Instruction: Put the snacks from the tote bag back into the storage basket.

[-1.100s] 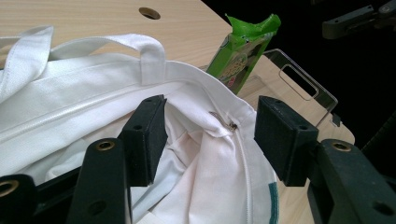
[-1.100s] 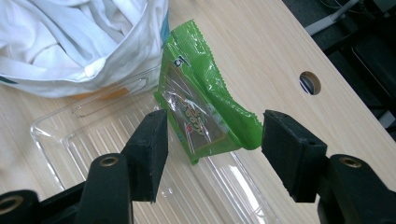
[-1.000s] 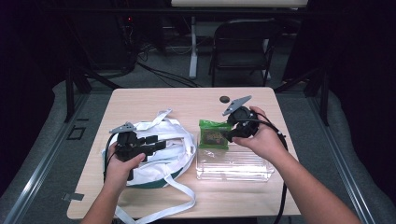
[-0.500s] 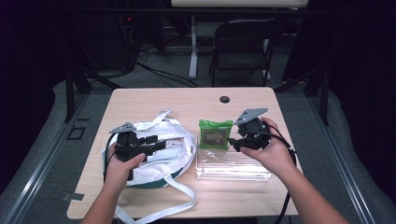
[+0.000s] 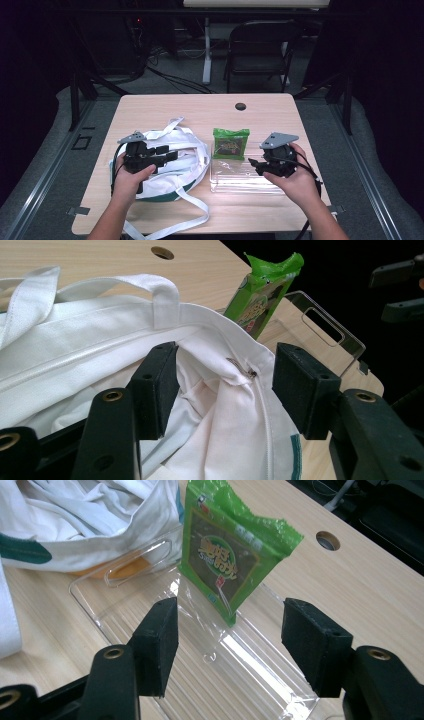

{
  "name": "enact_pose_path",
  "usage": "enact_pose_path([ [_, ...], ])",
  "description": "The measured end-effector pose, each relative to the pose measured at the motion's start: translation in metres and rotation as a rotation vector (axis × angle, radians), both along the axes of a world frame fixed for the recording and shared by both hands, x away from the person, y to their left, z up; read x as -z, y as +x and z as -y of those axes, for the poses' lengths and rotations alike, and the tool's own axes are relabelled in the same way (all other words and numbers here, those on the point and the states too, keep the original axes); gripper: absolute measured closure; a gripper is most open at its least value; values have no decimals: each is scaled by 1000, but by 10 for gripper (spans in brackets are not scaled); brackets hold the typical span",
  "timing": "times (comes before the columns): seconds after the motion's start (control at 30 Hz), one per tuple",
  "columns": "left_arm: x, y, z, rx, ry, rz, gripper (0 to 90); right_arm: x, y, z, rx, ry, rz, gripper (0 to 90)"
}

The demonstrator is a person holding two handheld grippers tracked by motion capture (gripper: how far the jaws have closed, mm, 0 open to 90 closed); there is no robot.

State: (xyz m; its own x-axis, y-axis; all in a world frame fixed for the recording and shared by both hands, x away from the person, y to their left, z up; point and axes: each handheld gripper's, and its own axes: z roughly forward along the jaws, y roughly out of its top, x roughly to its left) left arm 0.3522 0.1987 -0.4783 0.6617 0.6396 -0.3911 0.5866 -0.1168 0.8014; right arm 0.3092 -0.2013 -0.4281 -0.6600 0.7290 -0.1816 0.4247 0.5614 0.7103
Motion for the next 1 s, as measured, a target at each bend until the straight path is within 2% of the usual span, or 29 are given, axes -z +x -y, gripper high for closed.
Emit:
enact_pose_path([
  [0.23,1,0,0,-1,4,-4,434,17,-10,6,18,30,4,396],
  [0.33,2,0,0,-3,8,-5,434,24,-12,6,23,25,12,396],
  [0.6,3,0,1,-4,12,-4,432,40,-17,5,22,55,27,404],
  [0.77,3,0,3,-1,17,-4,430,51,-17,6,42,87,33,409],
  [1.0,5,0,5,2,24,-8,428,62,-19,8,53,98,46,416],
])
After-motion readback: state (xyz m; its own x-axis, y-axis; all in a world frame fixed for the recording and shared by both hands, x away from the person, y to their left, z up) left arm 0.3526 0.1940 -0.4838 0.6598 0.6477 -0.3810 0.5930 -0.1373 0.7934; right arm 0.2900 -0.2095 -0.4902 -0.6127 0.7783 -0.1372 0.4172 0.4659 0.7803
